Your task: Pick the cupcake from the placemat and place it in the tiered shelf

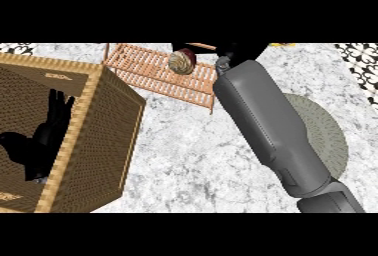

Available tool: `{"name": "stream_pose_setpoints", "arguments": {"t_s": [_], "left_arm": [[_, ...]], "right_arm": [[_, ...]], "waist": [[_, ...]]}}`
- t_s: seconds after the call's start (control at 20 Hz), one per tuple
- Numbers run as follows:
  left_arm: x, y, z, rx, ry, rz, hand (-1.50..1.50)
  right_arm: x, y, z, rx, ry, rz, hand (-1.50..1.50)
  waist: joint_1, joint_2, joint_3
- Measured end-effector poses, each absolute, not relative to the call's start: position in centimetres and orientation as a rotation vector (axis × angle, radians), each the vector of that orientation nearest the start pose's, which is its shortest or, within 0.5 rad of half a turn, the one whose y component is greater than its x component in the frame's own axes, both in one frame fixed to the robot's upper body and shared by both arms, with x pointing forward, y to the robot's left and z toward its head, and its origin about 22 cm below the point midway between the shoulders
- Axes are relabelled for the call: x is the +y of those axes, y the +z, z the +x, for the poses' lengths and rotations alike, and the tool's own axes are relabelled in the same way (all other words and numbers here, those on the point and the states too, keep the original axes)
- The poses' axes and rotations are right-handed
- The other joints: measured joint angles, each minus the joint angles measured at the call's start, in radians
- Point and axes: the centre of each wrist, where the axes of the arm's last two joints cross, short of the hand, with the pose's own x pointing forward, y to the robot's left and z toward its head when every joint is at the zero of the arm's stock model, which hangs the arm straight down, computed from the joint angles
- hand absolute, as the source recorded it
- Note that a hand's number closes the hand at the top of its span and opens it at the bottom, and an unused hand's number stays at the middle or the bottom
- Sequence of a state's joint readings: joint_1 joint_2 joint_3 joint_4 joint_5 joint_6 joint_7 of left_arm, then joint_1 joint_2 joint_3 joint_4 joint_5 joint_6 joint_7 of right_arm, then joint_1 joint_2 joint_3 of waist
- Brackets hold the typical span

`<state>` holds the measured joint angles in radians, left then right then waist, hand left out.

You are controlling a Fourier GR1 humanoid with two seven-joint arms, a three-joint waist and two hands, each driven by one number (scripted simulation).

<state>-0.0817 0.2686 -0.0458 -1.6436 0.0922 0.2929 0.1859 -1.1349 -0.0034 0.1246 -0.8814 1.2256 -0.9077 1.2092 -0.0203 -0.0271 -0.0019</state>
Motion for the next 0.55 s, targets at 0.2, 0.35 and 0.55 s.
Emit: {"name": "stream_pose_setpoints", "arguments": {"t_s": [0.2, 0.35, 0.55], "left_arm": [[27.2, 5.3, 25.5, -1.536, 0.080, 0.285, 0.00], [27.5, 5.5, 25.4, -1.533, 0.085, 0.296, 0.00], [27.9, 5.7, 25.3, -1.536, 0.096, 0.311, 0.00]], "right_arm": [[-4.9, 18.8, 39.6, -1.545, -0.336, -1.093, -1.50], [-5.2, 18.5, 37.8, -1.560, -0.353, -1.057, -1.50], [-5.9, 17.6, 34.7, -1.586, -0.362, -1.025, -1.50]], "waist": [[-0.017, -0.009, 0.001], [-0.028, -0.010, 0.001], [-0.038, -0.009, 0.001]]}}
